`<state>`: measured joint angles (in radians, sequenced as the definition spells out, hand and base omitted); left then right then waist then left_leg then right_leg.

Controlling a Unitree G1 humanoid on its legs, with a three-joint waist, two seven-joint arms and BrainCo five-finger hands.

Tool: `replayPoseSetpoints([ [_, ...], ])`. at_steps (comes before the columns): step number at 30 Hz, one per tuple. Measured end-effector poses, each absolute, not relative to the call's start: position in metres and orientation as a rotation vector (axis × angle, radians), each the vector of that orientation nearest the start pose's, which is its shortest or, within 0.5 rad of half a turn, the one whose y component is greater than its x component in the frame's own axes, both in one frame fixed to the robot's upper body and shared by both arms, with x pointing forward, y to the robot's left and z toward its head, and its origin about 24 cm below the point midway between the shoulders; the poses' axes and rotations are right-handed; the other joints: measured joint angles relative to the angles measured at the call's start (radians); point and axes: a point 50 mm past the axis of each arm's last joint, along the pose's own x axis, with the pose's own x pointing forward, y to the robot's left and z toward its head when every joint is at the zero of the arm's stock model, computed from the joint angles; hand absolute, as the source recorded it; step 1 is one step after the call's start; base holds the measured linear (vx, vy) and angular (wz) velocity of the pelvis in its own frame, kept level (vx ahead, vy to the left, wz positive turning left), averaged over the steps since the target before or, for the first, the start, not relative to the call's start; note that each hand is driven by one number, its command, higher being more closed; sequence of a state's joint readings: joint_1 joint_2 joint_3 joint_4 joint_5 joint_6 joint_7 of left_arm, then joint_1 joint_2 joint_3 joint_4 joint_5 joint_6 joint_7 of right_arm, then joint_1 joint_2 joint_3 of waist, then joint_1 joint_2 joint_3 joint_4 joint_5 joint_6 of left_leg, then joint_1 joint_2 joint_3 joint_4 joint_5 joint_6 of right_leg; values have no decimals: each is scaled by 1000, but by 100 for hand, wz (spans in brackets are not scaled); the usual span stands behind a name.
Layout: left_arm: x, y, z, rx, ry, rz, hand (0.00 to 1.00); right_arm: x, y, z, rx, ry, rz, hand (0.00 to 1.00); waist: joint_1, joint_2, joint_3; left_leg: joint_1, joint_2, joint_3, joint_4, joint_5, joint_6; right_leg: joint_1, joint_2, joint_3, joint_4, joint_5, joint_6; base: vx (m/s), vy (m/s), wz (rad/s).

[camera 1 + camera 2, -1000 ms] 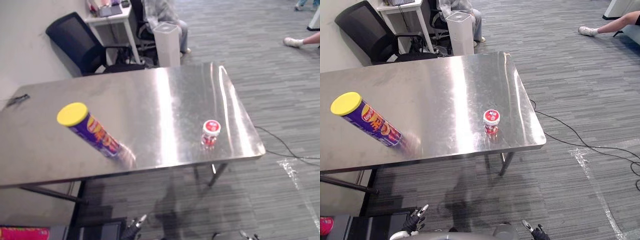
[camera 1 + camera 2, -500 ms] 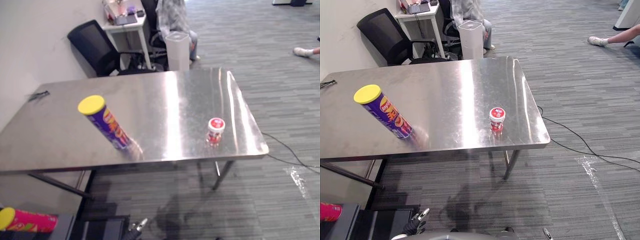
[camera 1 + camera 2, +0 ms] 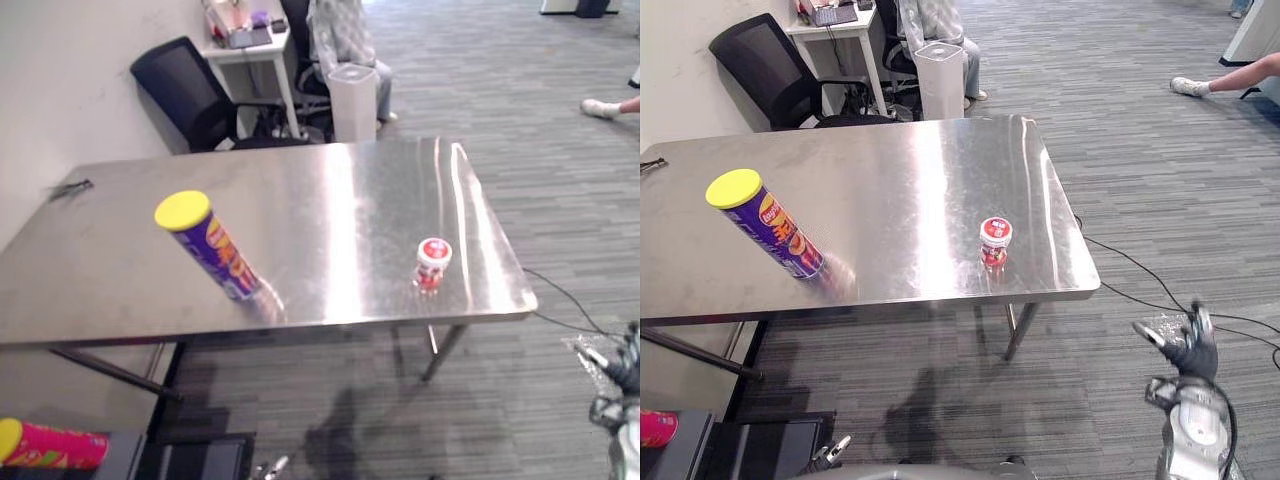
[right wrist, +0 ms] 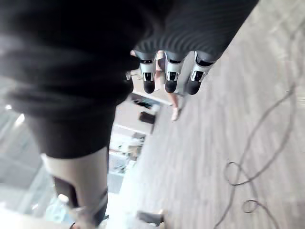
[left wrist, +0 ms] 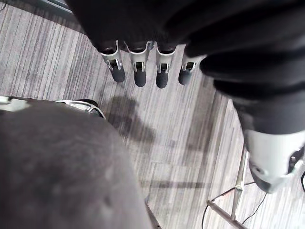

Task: Put the gum and the chips on the shelf.

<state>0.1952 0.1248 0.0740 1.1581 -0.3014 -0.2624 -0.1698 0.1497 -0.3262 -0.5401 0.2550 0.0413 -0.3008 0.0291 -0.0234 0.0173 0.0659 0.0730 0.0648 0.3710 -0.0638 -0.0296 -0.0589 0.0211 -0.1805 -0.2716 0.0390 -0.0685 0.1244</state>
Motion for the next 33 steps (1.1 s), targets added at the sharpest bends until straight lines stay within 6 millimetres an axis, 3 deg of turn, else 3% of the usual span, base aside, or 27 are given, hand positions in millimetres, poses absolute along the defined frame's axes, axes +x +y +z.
replayPoseSetpoints([
  [4, 45, 210, -163, -239, 1018, 249, 0, 184, -333, 60, -393, -86, -451, 0, 1, -9, -3, -1, -2, -2, 3, -1, -1, 0, -5, -2, 8, -1, 0, -6, 4, -1],
  [6, 43, 211, -163, -240, 1023, 253, 0, 192, -309, 82, -469, -181, -309, 0, -1, -10, -6, -2, -5, -4, 5, -2, 0, -5, -9, -2, 13, -3, -2, -48, 18, -2],
  [9, 38, 211, -163, -243, 1032, 256, 0, 198, -288, 92, -491, -242, -173, 0, 0, -21, -29, -14, -9, -26, 6, -2, 3, -9, -15, -19, 16, -5, -2, -37, 14, 13],
  [15, 31, 212, -164, -247, 1046, 258, 0, 208, -268, 88, -442, -248, -31, 0, 8, -22, -44, -36, -19, -55, 5, 9, 19, -19, -27, -45, 27, -4, -2, -15, 16, 15],
  [20, 31, 212, -164, -248, 1047, 257, 0, 230, -252, 76, -371, -223, 38, 0, 26, -22, -47, -36, -23, -66, -3, 18, 23, -17, -29, -54, 27, -4, -2, 5, 7, 6],
  [33, 33, 212, -163, -267, 1038, 274, 0, 267, -249, 54, -275, -121, -55, 0, 43, -16, -50, -51, -25, -84, -7, 25, 25, -14, -26, -73, 13, -1, 0, 12, -1, 5],
])
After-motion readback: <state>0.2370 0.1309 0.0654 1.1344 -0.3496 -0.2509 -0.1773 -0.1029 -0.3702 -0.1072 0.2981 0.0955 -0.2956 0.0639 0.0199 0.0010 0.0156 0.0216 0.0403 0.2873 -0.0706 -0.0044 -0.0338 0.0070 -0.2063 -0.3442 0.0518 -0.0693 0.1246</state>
